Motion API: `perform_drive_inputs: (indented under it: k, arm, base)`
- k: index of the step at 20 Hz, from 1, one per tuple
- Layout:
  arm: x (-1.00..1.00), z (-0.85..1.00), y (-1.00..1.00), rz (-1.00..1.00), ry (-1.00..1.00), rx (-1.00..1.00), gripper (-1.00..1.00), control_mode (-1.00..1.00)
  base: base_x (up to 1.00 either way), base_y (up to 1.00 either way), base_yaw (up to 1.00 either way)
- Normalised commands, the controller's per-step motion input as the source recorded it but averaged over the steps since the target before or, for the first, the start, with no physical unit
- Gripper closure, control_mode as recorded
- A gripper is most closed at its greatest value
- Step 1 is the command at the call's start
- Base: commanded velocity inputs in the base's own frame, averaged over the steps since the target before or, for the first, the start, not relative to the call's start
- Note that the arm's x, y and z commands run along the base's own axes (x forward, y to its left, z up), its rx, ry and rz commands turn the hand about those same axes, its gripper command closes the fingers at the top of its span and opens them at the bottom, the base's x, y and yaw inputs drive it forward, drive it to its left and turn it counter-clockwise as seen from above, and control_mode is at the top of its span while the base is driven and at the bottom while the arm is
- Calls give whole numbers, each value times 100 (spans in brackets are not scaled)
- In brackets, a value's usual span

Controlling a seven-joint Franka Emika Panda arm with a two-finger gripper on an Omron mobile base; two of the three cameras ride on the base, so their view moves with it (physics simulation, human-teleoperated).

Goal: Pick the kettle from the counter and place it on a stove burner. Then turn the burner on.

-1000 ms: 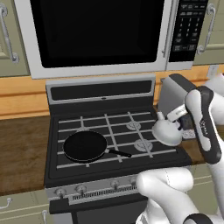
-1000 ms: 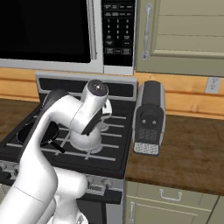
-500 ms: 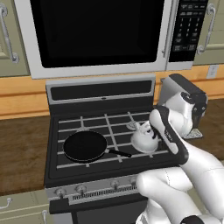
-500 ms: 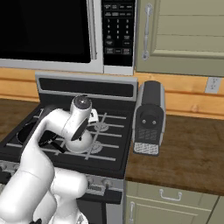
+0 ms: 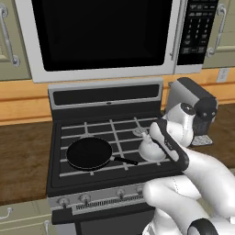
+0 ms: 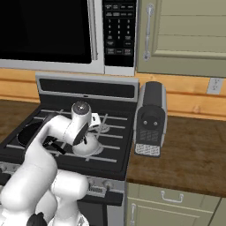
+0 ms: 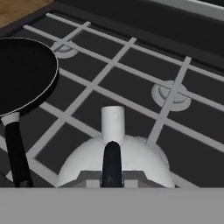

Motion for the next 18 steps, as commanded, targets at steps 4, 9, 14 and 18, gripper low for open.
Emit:
perform_drive_inputs:
  k: [4,9,14,18]
  arm:
    - [55,-1,-25,0,0,0,100,-100]
    - [60,-7,-1,-6,0,0,100,-100]
    - [30,-6,0,-4,6,0,100,-100]
    - [8,-22,0,0,12,-2,100,-100]
  base:
    - [0,0,0]
    - [0,0,0]
    - [0,0,0]
    - [0,0,0]
